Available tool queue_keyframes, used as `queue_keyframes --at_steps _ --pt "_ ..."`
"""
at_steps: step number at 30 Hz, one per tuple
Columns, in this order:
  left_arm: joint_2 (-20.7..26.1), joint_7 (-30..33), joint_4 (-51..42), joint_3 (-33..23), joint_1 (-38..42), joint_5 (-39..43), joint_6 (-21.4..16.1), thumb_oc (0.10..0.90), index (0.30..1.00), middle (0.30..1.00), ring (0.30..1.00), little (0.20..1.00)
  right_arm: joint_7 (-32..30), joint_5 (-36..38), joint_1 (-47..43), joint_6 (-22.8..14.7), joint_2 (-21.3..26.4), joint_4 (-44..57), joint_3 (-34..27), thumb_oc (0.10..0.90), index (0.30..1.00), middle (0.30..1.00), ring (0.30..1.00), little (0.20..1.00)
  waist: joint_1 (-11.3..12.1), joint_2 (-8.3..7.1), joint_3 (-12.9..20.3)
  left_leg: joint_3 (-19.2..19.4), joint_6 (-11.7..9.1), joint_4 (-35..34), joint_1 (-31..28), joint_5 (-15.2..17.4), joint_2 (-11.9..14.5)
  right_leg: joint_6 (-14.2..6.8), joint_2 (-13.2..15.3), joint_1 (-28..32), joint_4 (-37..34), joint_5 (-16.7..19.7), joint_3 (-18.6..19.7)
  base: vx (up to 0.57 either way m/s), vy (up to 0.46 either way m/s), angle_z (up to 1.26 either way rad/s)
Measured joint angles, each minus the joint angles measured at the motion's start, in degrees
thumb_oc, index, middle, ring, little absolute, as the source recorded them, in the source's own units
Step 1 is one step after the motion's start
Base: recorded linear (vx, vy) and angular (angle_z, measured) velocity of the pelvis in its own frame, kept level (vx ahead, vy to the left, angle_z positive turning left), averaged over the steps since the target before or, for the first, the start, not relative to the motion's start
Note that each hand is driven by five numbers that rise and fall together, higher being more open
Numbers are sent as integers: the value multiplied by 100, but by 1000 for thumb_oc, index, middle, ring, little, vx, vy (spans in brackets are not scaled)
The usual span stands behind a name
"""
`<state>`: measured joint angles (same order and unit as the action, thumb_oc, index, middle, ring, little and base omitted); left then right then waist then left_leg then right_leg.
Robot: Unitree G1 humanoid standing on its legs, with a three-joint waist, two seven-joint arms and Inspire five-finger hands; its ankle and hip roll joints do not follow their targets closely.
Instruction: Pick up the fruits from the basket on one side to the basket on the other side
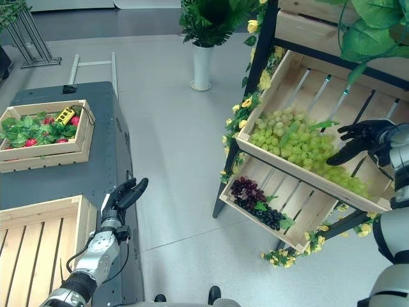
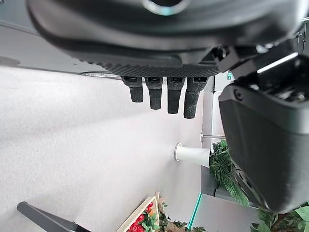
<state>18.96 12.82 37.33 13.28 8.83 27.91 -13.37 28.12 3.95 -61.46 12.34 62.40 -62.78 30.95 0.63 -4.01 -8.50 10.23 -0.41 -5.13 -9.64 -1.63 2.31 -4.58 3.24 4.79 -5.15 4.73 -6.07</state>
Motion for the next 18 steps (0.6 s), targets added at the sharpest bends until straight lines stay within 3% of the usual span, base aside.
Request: queue_keyframes --at_steps 8,13,18 --pt "14 -60 0 0 0 0 0 800 900 900 900 900 -323 121 7 -180 7 910 -2 800 900 900 900 900 -167 -4 4 95 22 0 -20 16 -5 -9 -2 -24 0 8 101 -6 8 -6" --pt "21 -51 -4 0 1 0 0 800 900 900 900 900 -1087 737 244 -300 41 1906 -150 800 900 900 900 900 -338 2 7 107 24 0 -27 17 -3 -9 -5 -26 0 8 118 0 0 0" --pt "18 -37 -21 -4 -1 -2 2 800 900 900 900 900 -1702 1246 1594 -643 -57 3700 -1126 800 900 900 900 900 -451 38 25 111 24 -3 -31 20 2 -8 -7 -23 0 7 123 0 0 0"
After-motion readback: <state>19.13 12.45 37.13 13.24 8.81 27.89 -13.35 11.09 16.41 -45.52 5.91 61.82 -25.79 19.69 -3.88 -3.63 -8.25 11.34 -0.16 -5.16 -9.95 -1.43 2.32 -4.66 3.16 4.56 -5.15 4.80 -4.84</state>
